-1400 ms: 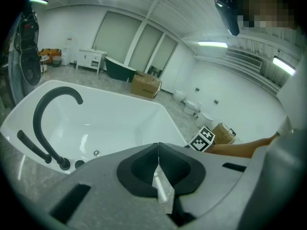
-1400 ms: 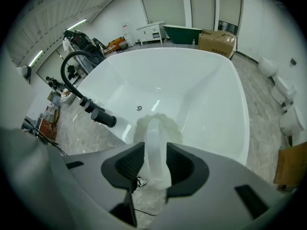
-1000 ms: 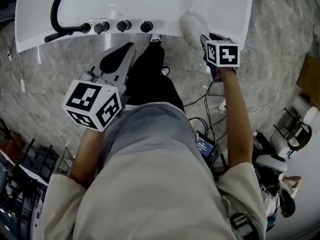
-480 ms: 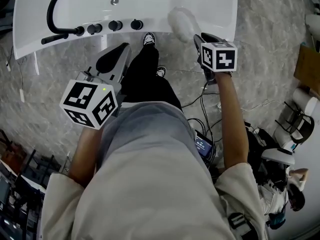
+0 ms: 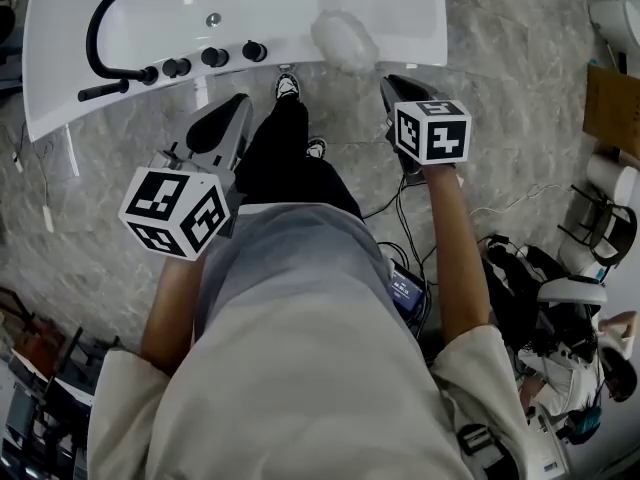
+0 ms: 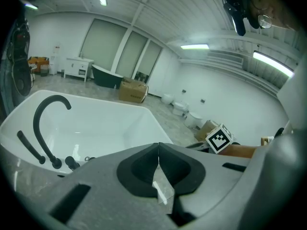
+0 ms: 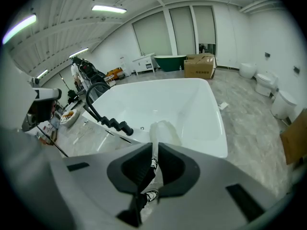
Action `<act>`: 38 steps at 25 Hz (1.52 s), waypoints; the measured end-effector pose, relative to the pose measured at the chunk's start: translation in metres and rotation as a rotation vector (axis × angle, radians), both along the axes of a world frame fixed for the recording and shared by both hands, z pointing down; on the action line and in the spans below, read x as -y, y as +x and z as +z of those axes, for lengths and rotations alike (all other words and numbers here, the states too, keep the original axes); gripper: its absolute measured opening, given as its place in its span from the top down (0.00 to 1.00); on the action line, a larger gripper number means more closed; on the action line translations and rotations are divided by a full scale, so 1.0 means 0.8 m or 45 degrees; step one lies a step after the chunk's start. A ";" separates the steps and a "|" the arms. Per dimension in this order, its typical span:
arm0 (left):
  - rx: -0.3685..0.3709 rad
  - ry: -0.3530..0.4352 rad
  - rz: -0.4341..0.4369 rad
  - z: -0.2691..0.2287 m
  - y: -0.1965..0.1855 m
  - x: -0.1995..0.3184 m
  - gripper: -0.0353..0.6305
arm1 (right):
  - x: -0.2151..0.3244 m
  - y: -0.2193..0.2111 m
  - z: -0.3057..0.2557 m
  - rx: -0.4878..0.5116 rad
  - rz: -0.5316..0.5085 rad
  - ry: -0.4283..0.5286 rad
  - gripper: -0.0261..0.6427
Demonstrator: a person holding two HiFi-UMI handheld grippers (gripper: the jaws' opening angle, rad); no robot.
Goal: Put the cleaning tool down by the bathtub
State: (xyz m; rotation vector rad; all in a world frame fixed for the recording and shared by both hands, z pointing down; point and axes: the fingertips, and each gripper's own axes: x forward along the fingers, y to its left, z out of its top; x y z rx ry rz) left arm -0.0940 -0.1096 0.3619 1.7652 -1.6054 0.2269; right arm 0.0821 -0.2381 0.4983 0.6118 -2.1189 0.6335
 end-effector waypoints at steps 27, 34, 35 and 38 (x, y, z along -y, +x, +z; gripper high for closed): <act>0.036 0.065 0.078 -0.019 0.068 -0.061 0.93 | -0.123 0.087 -0.140 0.308 0.297 0.166 0.94; -0.046 0.091 0.107 -0.027 0.088 -0.066 0.93 | -0.148 0.112 -0.164 0.353 0.337 0.199 0.94; -0.055 0.093 0.106 -0.027 0.089 -0.066 0.93 | -0.150 0.116 -0.165 0.356 0.343 0.203 0.94; -0.040 0.103 0.121 -0.029 0.095 -0.066 0.93 | -0.151 0.126 -0.169 0.368 0.358 0.221 0.94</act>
